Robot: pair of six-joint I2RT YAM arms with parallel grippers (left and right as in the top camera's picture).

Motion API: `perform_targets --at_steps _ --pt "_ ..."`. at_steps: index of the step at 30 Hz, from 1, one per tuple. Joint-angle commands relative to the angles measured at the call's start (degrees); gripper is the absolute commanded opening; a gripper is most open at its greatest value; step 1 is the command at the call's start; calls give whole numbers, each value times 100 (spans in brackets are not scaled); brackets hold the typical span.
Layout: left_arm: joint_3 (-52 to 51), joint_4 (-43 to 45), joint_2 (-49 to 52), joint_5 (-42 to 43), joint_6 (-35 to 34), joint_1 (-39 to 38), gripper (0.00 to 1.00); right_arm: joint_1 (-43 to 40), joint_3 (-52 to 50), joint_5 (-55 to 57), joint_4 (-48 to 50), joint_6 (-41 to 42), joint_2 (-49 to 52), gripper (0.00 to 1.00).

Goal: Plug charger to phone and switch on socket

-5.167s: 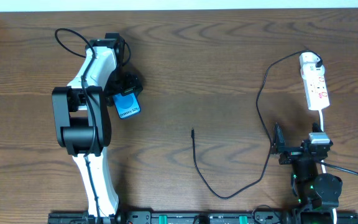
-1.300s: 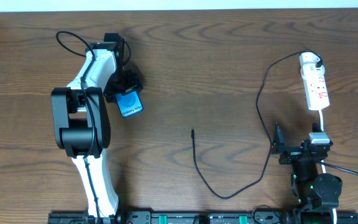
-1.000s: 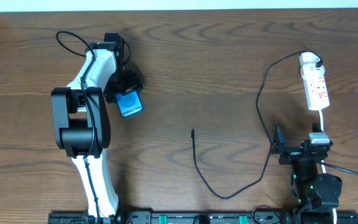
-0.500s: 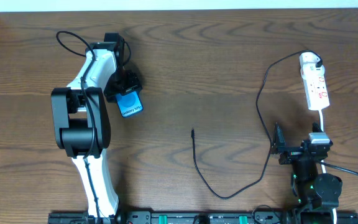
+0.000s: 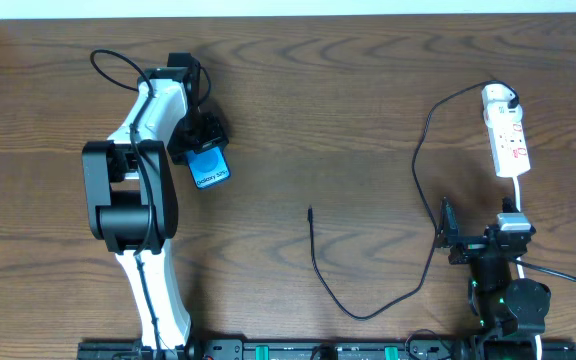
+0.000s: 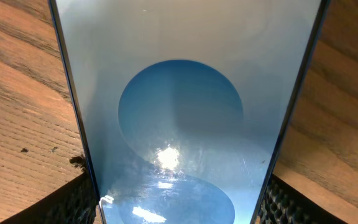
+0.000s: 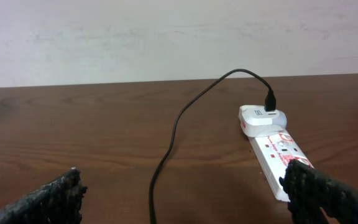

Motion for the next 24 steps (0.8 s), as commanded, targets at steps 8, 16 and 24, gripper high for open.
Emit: perform_targets --at_steps 8,16,24 --pt "-214 -68 164 -131 9 15 32 107 -7 -35 -20 -63 -35 99" --pt "-214 -66 164 -131 9 15 22 107 -7 -35 -20 -63 -35 99" --pt "-214 -70 164 -131 9 15 7 107 -7 -35 -20 -63 -35 99"
